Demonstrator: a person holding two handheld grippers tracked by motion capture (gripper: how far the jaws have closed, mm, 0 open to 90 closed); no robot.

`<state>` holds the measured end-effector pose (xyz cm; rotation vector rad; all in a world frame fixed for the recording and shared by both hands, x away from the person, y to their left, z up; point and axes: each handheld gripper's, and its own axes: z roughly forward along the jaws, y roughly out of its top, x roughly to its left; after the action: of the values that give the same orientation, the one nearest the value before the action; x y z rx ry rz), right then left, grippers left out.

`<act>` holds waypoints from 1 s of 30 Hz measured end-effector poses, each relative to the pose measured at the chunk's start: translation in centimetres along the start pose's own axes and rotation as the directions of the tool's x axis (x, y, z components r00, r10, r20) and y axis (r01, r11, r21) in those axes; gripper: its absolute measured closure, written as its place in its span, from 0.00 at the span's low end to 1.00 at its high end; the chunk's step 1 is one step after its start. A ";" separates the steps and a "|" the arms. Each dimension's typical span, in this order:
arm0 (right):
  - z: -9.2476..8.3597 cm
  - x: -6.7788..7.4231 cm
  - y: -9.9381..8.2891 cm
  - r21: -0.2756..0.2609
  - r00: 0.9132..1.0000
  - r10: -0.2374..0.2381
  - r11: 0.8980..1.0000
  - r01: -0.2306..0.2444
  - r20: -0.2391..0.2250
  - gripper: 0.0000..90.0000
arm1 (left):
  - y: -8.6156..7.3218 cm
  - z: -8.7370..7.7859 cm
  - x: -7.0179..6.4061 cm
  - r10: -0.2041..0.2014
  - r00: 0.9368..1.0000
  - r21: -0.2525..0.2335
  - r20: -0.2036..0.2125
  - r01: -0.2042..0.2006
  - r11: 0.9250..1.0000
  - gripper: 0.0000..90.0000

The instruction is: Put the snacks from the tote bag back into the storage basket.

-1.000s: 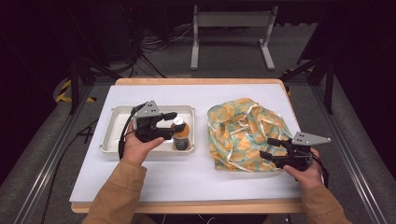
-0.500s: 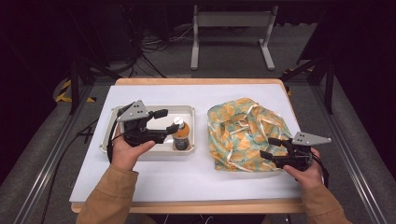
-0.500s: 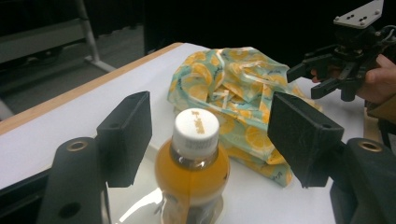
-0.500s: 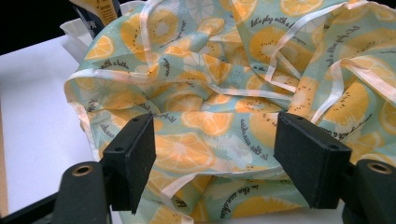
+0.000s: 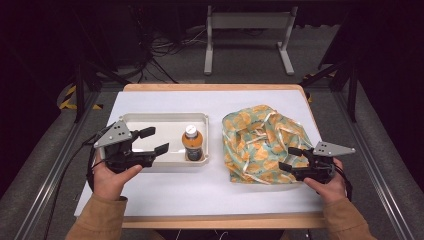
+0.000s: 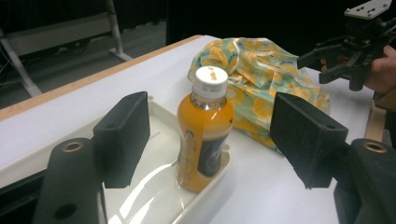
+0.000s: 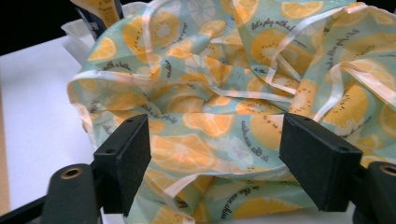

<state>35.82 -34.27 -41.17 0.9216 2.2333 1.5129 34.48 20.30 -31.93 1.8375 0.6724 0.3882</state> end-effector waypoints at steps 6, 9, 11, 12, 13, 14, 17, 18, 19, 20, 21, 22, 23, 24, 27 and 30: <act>-0.2 0.3 0.1 -0.023 1.000 -0.008 1.000 0.008 -0.021 0.25 | -1.3 -1.0 0.4 -0.027 1.000 -0.018 -0.004 0.027 0.999 0.25; -0.3 0.3 0.2 -0.025 1.000 -0.013 1.000 0.013 -0.016 0.25 | -2.2 -1.6 0.8 -0.044 0.999 -0.035 -0.024 0.043 0.998 0.22; -0.3 0.2 0.1 -0.028 1.000 -0.010 1.000 0.010 -0.016 0.25 | -3.0 -2.0 0.9 -0.040 0.997 -0.028 -0.064 0.038 0.999 0.21; -0.4 0.2 0.2 -0.028 1.000 -0.011 1.000 0.010 -0.015 0.25 | -3.3 -2.1 1.0 -0.042 0.997 -0.031 -0.069 0.040 0.999 0.21; -0.4 0.2 0.2 -0.028 1.000 -0.013 1.000 0.012 -0.015 0.25 | -3.6 -2.2 1.0 -0.040 0.996 -0.030 -0.075 0.038 0.999 0.21; -0.4 0.2 0.2 -0.029 1.000 -0.014 0.999 0.014 -0.017 0.25 | -3.9 -2.2 1.1 -0.041 0.996 -0.027 -0.077 0.039 0.999 0.21; -0.5 0.3 0.2 -0.038 1.000 -0.019 0.999 0.019 -0.023 0.24 | -5.0 -2.3 1.5 -0.065 0.996 -0.037 -0.068 0.062 0.997 0.20; -0.5 0.3 0.2 -0.040 0.999 -0.022 0.999 0.022 -0.023 0.24 | -5.3 -2.2 1.7 -0.074 0.995 -0.038 -0.064 0.071 0.997 0.20; -0.6 0.3 0.2 -0.041 0.999 -0.029 0.999 0.028 -0.022 0.24 | -5.7 -2.2 1.8 -0.085 0.995 -0.039 -0.058 0.083 0.996 0.19; -0.6 0.3 0.2 -0.042 0.999 -0.033 0.999 0.032 -0.022 0.24 | -6.2 -2.1 2.1 -0.094 0.994 -0.040 -0.063 0.092 0.995 0.19; -0.6 0.4 0.2 -0.044 0.999 -0.035 0.998 0.034 -0.024 0.24 | -6.6 -2.0 2.2 -0.101 0.993 -0.042 -0.064 0.099 0.994 0.19; -0.6 0.4 0.2 -0.045 0.999 -0.036 0.998 0.035 -0.023 0.24 | -6.8 -1.9 2.3 -0.111 0.992 -0.043 -0.064 0.108 0.993 0.19; -0.7 0.4 0.2 -0.048 0.999 -0.037 0.998 0.036 -0.021 0.23 | -7.2 -1.8 2.5 -0.121 0.991 -0.042 -0.065 0.118 0.992 0.19; -0.7 0.4 0.2 -0.049 0.999 -0.038 0.998 0.037 -0.020 0.23 | -7.2 -1.8 2.5 -0.121 0.991 -0.042 -0.065 0.118 0.992 0.19; -0.7 0.4 0.2 -0.050 0.999 -0.040 0.998 0.039 -0.016 0.23 | -8.5 -1.3 3.1 -0.149 0.986 -0.029 -0.068 0.147 0.989 0.23; -0.8 0.4 0.1 -0.053 0.999 -0.042 0.998 0.042 -0.015 0.23 | -8.9 -1.1 3.2 -0.161 0.985 -0.037 -0.069 0.159 0.987 0.23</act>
<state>35.16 -34.54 -40.69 0.8446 2.1985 1.5585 34.04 25.38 -40.02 1.7329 0.8525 0.3575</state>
